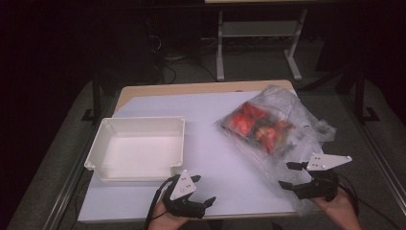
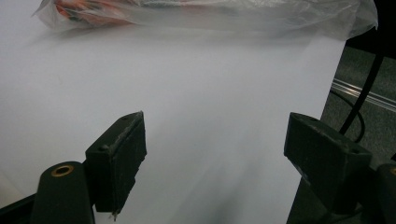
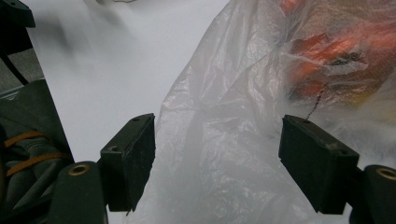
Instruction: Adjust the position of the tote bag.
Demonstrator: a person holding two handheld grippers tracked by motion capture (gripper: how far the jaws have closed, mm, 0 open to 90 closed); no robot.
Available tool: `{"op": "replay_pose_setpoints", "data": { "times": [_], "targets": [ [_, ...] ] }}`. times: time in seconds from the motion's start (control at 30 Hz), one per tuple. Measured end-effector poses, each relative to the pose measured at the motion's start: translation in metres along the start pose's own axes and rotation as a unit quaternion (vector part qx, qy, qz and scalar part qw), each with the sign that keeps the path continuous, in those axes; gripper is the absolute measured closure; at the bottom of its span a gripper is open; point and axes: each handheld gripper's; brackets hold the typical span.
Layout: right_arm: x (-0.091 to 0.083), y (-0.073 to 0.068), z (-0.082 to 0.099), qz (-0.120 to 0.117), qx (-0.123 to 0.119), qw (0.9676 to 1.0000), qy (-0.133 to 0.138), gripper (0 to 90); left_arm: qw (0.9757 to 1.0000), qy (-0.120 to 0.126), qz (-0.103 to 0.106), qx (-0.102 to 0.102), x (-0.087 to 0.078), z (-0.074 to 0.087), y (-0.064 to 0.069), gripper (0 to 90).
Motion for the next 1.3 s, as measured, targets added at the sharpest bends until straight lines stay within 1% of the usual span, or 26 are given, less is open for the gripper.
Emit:
{"op": "replay_pose_setpoints", "data": {
  "times": [0.23, 0.33, 0.5, 0.7, 0.87, 0.97, 1.1, 1.17, 1.23, 1.3],
  "targets": [
    [0.002, -0.001, 0.0, -0.005, -0.003, 1.0, -0.004, 26.5, 1.0, 0.0, 0.0, -0.005, 0.001, 0.0, 0.001, 20.6],
    [0.0, -0.002, 0.0, -0.003, -0.007, 1.0, -0.004, 26.5, 1.0, -0.003, 0.0, 0.0, 0.001, 0.0, 0.001, 20.6],
    [-0.002, -0.003, -0.003, -0.004, -0.009, 1.0, 0.002, 26.2, 1.0, 0.0, 0.002, 0.001, 0.0, 0.0, 0.002, 20.7],
    [-0.003, -0.003, -0.005, 0.004, -0.01, 0.9999, 0.0, 25.7, 1.0, 0.005, 0.0, 0.001, -0.002, -0.002, 0.001, 20.7],
    [-0.008, 0.006, -0.01, 0.018, -0.004, 0.9998, 0.004, 25.3, 1.0, 0.003, -0.002, 0.003, 0.0, -0.002, 0.001, 20.7],
    [-0.008, 0.013, -0.015, 0.024, 0.0, 0.9997, 0.0, 25.2, 1.0, 0.002, -0.002, 0.005, 0.0, -0.002, 0.001, 20.7],
    [-0.004, 0.022, -0.022, 0.028, 0.0, 0.9995, -0.011, 24.8, 1.0, 0.003, 0.0, 0.005, 0.001, -0.002, 0.003, 20.7],
    [-0.003, 0.024, -0.023, 0.029, 0.0, 0.9995, -0.013, 24.9, 1.0, 0.002, 0.001, 0.007, 0.001, -0.002, 0.003, 20.7],
    [0.003, 0.03, -0.027, 0.031, -0.006, 0.9993, -0.02, 24.8, 1.0, 0.002, 0.001, 0.006, 0.002, -0.001, 0.003, 20.7],
    [0.007, 0.032, -0.028, 0.029, -0.004, 0.9992, -0.029, 24.9, 1.0, 0.002, 0.002, 0.005, 0.002, -0.001, 0.004, 20.7]
  ]
}}
Point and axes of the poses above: each handheld gripper's, and its own axes: x roughly forward along the jaws, z roughly out of its underside, y roughly to its right, and after that the axes turned 11 degrees about y, right-handed
